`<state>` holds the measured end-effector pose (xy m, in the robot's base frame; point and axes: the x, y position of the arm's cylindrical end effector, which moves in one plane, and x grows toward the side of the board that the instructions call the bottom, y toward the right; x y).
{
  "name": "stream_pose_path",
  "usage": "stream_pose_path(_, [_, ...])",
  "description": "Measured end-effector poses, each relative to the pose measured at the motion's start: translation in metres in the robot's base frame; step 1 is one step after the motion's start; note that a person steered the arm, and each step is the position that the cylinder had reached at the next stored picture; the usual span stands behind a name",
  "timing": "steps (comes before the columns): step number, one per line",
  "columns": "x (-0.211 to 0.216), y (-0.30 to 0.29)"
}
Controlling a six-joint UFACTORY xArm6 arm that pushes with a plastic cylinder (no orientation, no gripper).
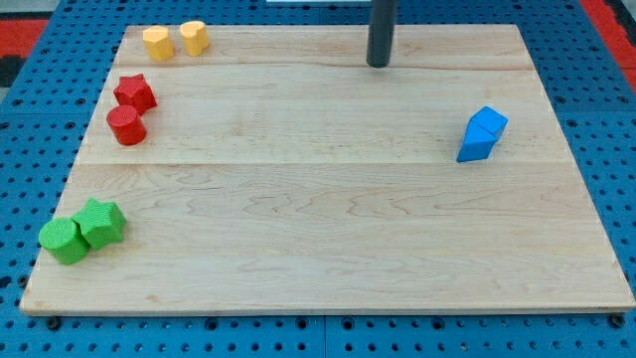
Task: Push the blue cube towards bottom right
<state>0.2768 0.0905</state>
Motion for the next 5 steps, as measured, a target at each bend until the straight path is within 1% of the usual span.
stream_pose_path(2, [0.029, 0.061])
stream_pose_path(3, [0.058, 0.079])
stream_pose_path(4, [0.078, 0.097])
stream_pose_path(5, [0.087, 0.114])
